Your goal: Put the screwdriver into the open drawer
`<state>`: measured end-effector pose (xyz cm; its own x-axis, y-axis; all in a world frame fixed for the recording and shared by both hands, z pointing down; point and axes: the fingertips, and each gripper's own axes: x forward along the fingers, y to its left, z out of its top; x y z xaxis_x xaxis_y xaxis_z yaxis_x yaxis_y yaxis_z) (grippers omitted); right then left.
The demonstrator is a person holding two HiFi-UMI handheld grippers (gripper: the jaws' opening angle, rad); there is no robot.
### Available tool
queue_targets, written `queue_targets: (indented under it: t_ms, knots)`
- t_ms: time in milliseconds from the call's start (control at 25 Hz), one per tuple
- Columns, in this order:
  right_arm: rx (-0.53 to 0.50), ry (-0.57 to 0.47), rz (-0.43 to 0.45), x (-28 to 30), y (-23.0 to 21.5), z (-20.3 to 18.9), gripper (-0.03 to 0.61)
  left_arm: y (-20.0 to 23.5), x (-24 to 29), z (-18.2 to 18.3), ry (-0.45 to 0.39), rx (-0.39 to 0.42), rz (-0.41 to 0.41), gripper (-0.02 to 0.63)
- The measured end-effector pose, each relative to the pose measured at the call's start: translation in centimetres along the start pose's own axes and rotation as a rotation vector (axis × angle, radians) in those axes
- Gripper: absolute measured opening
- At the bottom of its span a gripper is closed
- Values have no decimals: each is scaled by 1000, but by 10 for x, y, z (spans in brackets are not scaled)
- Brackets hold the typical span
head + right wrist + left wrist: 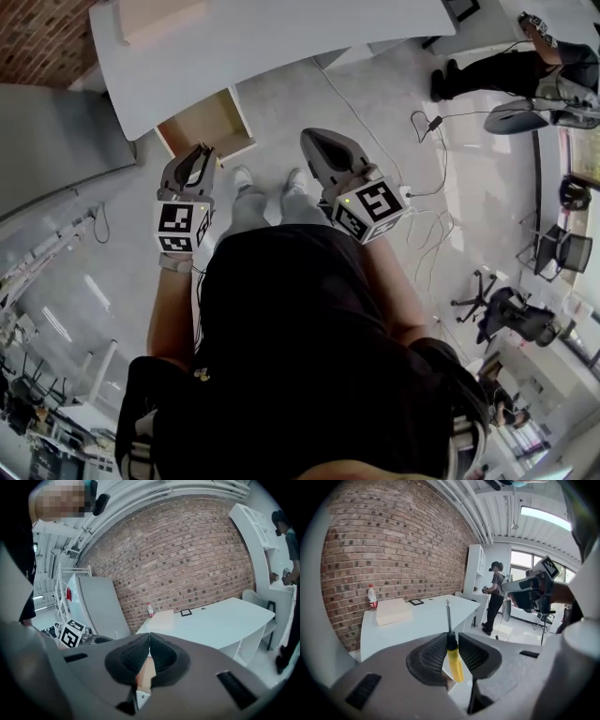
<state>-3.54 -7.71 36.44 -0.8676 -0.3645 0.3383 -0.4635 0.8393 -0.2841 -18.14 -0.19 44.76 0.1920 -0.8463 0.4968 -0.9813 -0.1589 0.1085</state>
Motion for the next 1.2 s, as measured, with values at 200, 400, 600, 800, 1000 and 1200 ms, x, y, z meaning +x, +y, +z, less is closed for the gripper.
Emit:
queue_targets:
  t_ms: [200, 400, 600, 800, 1000, 1200]
  knots:
    - [24, 22, -70, -5, -8, -17, 11, 7, 30, -27, 63, 39, -59, 78]
    - [54, 53, -125, -17, -16, -37, 11, 9, 59, -57, 132, 77, -99, 78]
    - [65, 76, -166, -23, -23, -53, 11, 17, 89, -90, 185, 93, -122, 78]
    - [87, 84, -198, -25, -33, -65, 11, 21, 117, -121, 232, 111, -133, 78]
    - [92, 121, -203, -18, -36, -85, 11, 26, 142, -150, 276, 111, -146, 78]
    - [103, 153, -203, -6, -36, -103, 11, 39, 163, -186, 330, 127, -148, 78]
